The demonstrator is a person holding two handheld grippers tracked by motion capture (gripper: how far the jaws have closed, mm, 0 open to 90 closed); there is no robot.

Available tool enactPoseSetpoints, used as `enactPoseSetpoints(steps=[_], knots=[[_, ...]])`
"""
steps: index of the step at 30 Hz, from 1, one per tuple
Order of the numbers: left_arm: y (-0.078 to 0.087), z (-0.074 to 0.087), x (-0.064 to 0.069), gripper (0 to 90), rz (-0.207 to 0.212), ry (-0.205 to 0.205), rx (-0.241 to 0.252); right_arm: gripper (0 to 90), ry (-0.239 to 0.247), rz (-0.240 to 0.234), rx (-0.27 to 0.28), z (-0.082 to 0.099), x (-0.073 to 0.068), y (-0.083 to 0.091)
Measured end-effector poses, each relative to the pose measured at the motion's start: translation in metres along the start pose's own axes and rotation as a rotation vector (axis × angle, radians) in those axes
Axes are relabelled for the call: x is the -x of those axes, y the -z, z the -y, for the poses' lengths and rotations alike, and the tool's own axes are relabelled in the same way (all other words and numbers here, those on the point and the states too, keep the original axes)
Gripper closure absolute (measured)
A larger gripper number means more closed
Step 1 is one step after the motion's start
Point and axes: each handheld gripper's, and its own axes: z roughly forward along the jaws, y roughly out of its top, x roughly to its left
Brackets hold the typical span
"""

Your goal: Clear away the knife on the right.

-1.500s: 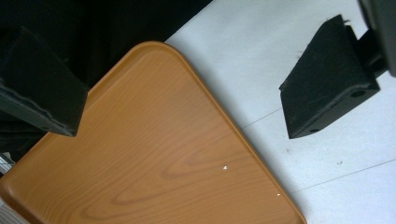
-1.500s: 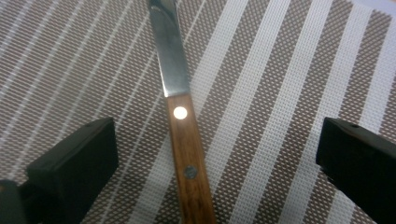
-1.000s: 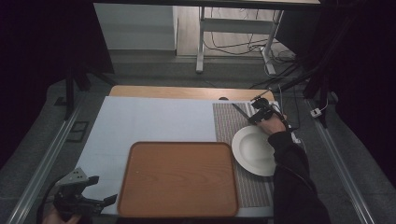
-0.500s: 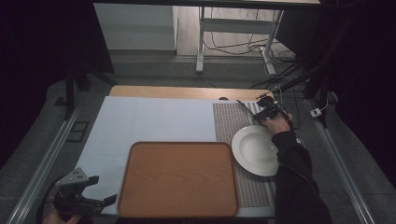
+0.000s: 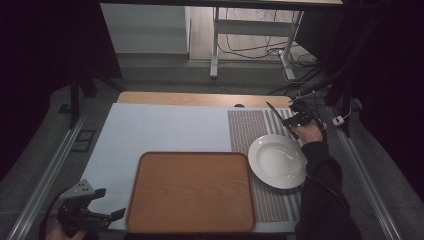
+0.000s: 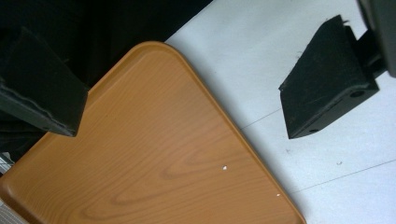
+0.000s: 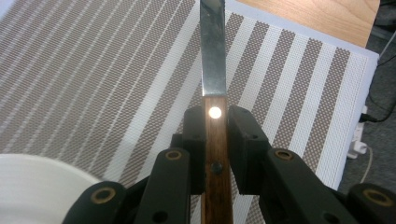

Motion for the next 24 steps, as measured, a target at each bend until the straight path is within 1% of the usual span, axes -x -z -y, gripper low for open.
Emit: enactPoseSetpoints(steps=[2,4,11,12,14,16,17,18,20,21,24], knots=[[0.000,0.000,0.000,0.8,-0.001,0.000,0.001,77.3,-0.007,-0.005,0.006,0.002,-0.003,0.007],[0.000,0.000,0.000,0.9,-0.001,0.000,0.000,77.3,-0.010,-0.007,0.008,0.002,-0.004,0.009],[0.000,0.000,0.000,0.8,-0.001,0.000,0.002,77.3,-0.011,-0.033,0.012,0.007,-0.014,0.020],[0.000,0.000,0.000,0.9,0.000,0.000,0.003,77.3,-0.003,-0.032,0.006,0.009,-0.018,0.022],[0.000,0.000,0.000,0.9,0.000,0.000,0.003,77.3,-0.003,-0.033,0.003,0.009,-0.020,0.023],[0.000,0.000,0.000,0.9,0.000,0.000,0.004,77.3,0.007,-0.038,0.003,0.012,-0.025,0.025],[0.000,0.000,0.000,0.8,0.000,0.000,0.004,77.3,0.012,-0.044,0.002,0.013,-0.029,0.027],[0.000,0.000,0.000,0.8,0.000,-0.001,0.003,77.3,0.012,-0.044,0.002,0.013,-0.029,0.027],[0.000,0.000,0.000,0.9,0.001,-0.001,0.003,77.3,0.022,-0.054,0.005,0.016,-0.037,0.031],[0.000,0.000,0.000,0.9,0.001,-0.001,0.004,77.3,0.022,-0.054,0.005,0.016,-0.037,0.031],[0.000,-0.001,0.000,0.9,-0.001,-0.004,0.003,77.3,0.032,-0.059,0.003,0.019,-0.045,0.034]])
